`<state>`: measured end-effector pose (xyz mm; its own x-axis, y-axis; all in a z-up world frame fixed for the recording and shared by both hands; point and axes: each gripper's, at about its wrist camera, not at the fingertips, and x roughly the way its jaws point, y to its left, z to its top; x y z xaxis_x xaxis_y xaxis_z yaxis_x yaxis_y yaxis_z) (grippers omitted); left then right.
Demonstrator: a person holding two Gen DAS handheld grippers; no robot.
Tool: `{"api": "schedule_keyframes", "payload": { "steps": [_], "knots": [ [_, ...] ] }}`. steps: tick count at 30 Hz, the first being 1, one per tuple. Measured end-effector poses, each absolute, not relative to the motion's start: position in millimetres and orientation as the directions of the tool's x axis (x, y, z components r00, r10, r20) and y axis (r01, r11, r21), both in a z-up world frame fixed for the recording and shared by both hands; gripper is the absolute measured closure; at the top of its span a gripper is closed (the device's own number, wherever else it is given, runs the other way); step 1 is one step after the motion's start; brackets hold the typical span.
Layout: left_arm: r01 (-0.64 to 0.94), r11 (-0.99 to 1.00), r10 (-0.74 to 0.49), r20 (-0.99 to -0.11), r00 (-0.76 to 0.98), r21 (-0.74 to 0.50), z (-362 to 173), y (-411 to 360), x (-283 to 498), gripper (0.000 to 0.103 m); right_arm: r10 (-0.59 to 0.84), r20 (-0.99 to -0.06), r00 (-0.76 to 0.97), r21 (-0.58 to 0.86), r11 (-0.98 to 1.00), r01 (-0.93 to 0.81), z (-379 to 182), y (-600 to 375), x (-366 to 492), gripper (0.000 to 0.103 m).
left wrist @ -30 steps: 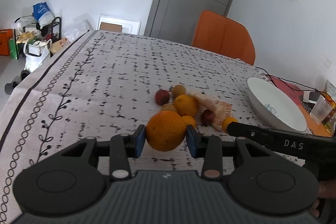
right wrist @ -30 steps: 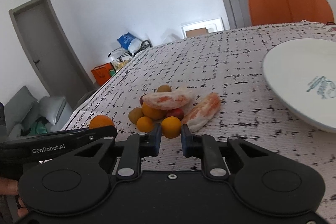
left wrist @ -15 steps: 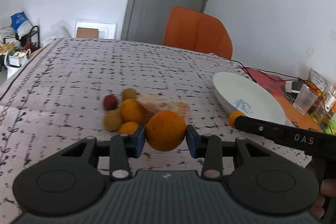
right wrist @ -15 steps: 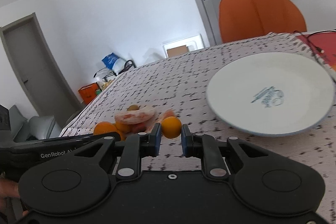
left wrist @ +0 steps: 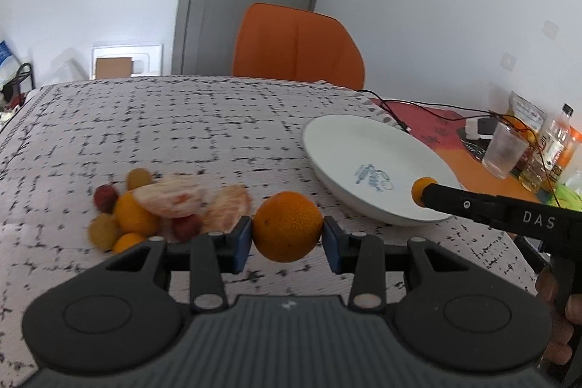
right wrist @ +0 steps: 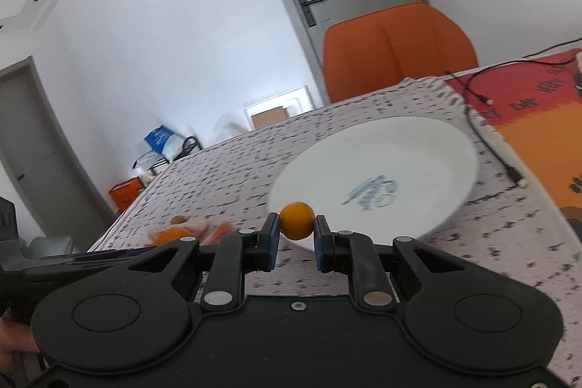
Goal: Organize fruits
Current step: 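Carry both oranges onto the white plate and open both tools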
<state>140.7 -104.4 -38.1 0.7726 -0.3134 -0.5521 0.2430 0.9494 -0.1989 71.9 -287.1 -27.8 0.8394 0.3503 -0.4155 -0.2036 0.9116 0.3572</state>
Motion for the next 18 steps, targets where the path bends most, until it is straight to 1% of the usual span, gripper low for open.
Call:
{"api": "schedule_keyframes", "payload": {
  "steps": [8,9,11,18],
  "knots": [
    [0.276,0.947,-0.321,-0.559,0.764,-0.167,-36,-131,150,0.063,0.32,-0.413,0.853,0.38,0.911,-0.158,-36,-312,76,0.085],
    [0.278,0.947,-0.321,-0.56,0.763,-0.163,-36,-134,152,0.063,0.319,-0.414,0.852,0.386,0.91,-0.153,-38,-314,77,0.084],
    [0.282,0.947,-0.32,-0.563,0.762,-0.157,-36,-138,155,0.063,0.317,-0.427,0.847,0.388,0.91,-0.145,-41,-319,79,0.078],
    [0.295,0.945,-0.321,-0.559,0.764,-0.139,-29,-156,168,0.063,0.308,-0.406,0.861,0.403,0.905,-0.134,-41,-336,68,0.077]
  ]
}}
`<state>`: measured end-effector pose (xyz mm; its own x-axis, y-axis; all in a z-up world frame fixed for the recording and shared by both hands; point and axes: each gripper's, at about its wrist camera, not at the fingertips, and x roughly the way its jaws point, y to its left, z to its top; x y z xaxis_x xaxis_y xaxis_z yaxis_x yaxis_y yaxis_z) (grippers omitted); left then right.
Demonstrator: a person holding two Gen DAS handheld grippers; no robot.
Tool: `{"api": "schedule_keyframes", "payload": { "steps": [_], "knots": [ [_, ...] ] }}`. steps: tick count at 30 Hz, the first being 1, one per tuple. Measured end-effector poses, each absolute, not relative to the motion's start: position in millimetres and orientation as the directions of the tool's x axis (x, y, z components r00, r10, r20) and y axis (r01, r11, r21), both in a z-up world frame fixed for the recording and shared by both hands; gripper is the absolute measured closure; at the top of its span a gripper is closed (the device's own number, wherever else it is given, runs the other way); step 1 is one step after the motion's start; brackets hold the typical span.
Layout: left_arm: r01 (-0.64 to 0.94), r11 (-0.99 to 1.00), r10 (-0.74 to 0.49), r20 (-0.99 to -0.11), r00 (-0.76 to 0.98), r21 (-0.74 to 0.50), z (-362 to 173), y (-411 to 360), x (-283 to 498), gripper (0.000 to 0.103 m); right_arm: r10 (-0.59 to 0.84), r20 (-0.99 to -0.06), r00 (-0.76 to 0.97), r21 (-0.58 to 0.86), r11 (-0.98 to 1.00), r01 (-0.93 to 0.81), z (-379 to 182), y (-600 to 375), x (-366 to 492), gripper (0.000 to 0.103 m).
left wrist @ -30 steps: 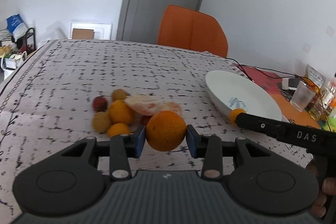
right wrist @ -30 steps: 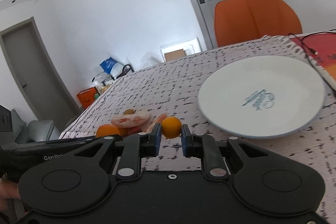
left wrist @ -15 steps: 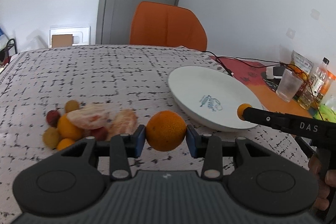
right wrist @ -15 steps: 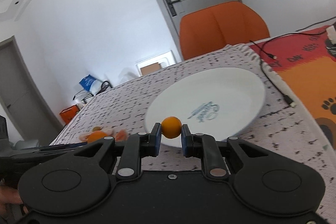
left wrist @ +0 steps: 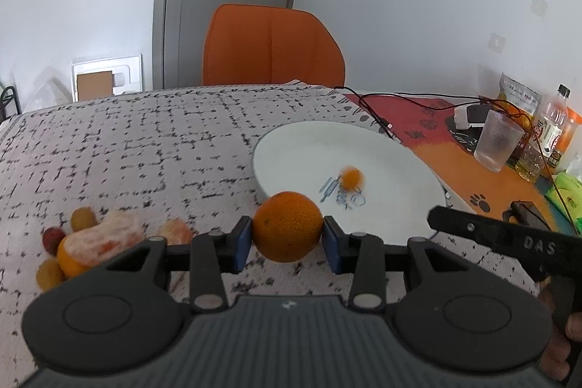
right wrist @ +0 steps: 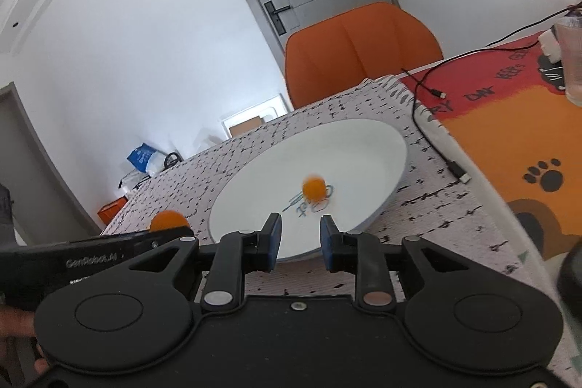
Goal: Organize fruits
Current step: 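Carry both oranges onto the white plate and open both tools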
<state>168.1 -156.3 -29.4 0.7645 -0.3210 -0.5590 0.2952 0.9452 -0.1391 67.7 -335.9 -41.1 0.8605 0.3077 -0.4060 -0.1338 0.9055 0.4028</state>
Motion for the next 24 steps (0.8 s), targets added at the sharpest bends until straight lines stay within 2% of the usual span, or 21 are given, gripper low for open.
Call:
{"api": "schedule_keyframes", "payload": {
  "steps": [10,15,24],
  "knots": [
    [0.349,0.93,-0.353,-0.555,0.753,-0.119,-25,-193,183,0.062,0.277,-0.41,0.869,0.434,0.897,-0.081,-47,-359,54,0.077],
    [0.344,0.936,-0.322,-0.561,0.762,-0.069,-26,-204,182,0.04,0.262,-0.41,0.874,0.438,0.897,-0.064,-47,-368,49,0.076],
    [0.299,0.952,-0.284,-0.563,0.776,-0.068,-25,-184,173,0.032,0.265,-0.405,0.875,0.449,0.892,-0.063,-47,-367,46,0.072]
  ]
}}
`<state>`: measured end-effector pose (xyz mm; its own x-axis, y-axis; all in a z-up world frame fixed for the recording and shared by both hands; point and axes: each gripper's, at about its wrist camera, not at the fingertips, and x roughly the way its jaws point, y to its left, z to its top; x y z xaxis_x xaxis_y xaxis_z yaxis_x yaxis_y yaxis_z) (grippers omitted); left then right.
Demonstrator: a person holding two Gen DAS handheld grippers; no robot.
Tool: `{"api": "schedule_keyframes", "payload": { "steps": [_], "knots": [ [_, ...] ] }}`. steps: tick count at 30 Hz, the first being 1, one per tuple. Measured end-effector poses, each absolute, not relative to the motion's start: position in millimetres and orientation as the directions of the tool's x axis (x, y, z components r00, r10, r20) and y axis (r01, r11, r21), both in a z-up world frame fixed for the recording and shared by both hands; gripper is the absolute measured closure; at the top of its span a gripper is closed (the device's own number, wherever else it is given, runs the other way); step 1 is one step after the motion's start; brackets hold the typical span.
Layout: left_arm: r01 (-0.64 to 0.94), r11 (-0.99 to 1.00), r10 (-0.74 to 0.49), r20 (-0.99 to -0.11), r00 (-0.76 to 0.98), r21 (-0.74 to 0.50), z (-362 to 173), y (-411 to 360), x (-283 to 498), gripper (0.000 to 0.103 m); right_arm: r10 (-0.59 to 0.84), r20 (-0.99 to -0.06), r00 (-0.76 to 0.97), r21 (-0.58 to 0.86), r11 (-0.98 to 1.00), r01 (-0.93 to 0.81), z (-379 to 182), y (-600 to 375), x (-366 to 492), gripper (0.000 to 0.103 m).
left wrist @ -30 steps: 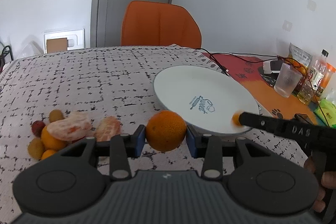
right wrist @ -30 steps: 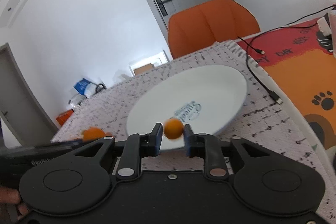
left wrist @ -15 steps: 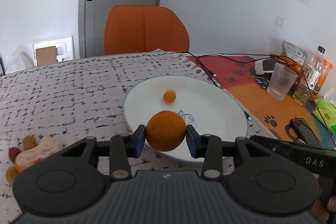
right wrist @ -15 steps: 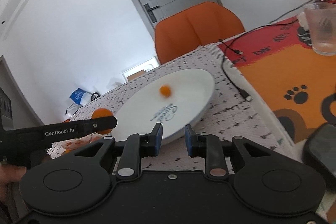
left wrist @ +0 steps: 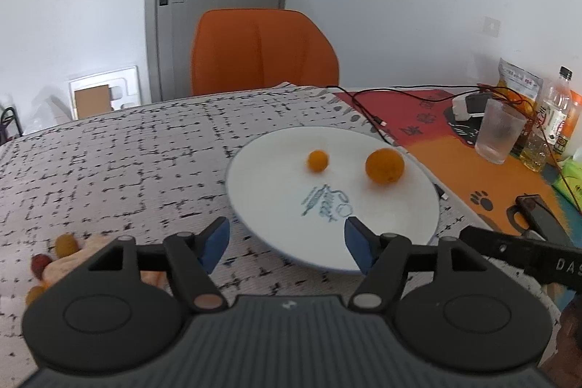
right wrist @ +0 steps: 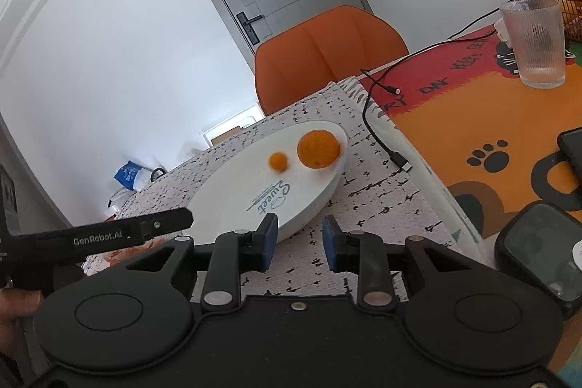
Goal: Organize fruits
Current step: 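Carry both oranges onto the white plate and open both tools, then move both open tools back toward the fruit pile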
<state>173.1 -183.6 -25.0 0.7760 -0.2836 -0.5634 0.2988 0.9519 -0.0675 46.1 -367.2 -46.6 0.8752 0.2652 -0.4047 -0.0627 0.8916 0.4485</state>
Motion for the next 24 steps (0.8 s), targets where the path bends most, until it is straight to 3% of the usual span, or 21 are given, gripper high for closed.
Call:
{"api": "schedule_keyframes", "payload": {
  "steps": [6,8,19,24],
  "knots": [
    [0.264,0.961,-0.267,-0.542,0.797,-0.085,-22,-162,162,0.018,0.264,-0.399,0.878,0.439,0.896,-0.07,-44,-360,45,0.057],
    [0.252,0.964,-0.256,-0.535,0.806,-0.081,-22,-156,159,0.016,0.262,-0.402,0.877,0.437,0.897,-0.068,-44,-357,45,0.056],
    [0.177,0.981,-0.189,-0.526,0.829,-0.074,-19,-124,144,0.015,0.273,-0.389,0.88,0.414,0.905,-0.098,-38,-337,40,0.026],
    [0.146,0.987,-0.156,-0.515,0.843,-0.059,-17,-111,135,0.009,0.28,-0.396,0.874,0.391,0.913,-0.116,-35,-324,39,0.019]
  ]
}}
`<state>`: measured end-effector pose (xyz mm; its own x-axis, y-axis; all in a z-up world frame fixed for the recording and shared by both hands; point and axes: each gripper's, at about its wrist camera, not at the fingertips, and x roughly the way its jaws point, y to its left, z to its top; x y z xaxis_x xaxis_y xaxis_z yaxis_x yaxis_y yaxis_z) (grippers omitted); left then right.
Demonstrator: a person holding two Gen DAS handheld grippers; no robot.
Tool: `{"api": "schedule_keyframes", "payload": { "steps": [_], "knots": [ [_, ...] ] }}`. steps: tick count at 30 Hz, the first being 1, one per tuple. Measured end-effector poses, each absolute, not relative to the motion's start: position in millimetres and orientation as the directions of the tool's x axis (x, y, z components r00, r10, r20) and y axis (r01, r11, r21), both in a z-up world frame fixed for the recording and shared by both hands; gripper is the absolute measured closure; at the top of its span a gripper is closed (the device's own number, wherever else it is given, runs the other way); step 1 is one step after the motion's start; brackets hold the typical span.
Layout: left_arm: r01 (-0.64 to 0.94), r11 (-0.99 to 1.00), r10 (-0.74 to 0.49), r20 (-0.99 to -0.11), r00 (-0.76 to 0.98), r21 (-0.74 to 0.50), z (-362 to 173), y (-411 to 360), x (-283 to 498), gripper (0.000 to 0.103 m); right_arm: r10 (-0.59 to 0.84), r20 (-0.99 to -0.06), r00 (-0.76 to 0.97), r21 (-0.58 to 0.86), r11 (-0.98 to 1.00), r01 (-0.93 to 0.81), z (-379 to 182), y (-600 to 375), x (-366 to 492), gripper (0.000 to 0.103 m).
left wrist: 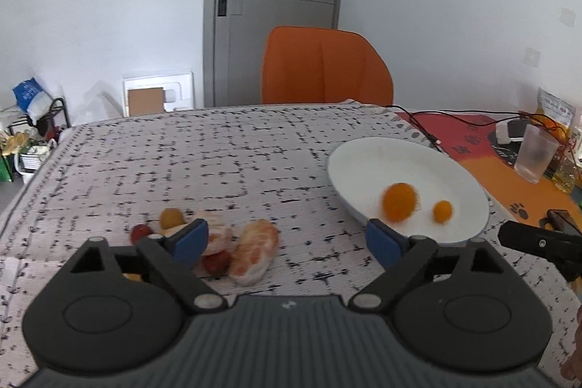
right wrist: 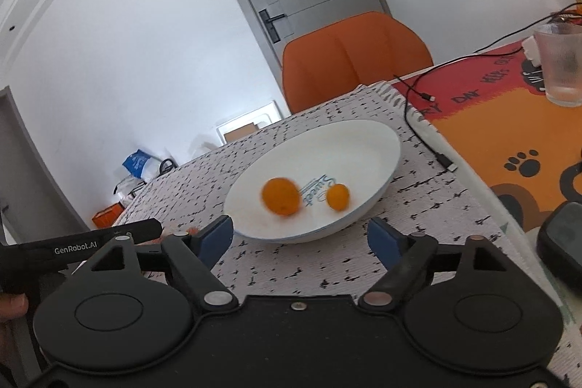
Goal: Organize fruits
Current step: 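Move both open tools back toward the fruit pile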
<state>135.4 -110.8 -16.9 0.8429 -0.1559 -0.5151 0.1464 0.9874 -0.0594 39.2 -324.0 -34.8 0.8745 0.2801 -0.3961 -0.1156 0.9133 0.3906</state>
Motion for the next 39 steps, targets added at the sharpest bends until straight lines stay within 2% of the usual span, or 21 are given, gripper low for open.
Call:
{"api": "schedule_keyframes", "payload": {
  "steps": [5,11,17,32,37,39],
  "knots": [
    [0.108,0.992,-0.127,-0.496,0.859,-0.067,-11,-93,129,0.007,0.261,-0.393,0.882,0.36,0.926,-0.113,-31,-312,38,0.0],
    [0.094,0.992,-0.123,-0.5,0.857,-0.083,-7,-72,122,0.005,0.247,-0.373,0.894,0.333,0.935,-0.12,-26,-298,38,0.0],
    [0.078,0.994,-0.108,-0.498,0.86,-0.079,-6,-55,114,0.005,0.301,-0.368,0.88,0.319,0.93,-0.184,-25,-280,39,0.0],
    [0.022,0.99,-0.09,-0.497,0.863,-0.141,-17,-11,102,0.005,0.355,-0.412,0.839,0.298,0.923,-0.244,-27,-238,49,0.0],
    [-0.001,0.988,-0.076,-0.494,0.866,-0.154,-24,-1,103,0.011,0.366,-0.433,0.824,0.285,0.922,-0.26,-31,-226,54,0.0],
    [-0.025,0.987,-0.057,-0.494,0.867,-0.159,-27,4,105,0.021,0.375,-0.44,0.816,0.287,0.92,-0.268,-33,-221,56,0.0]
  ]
}}
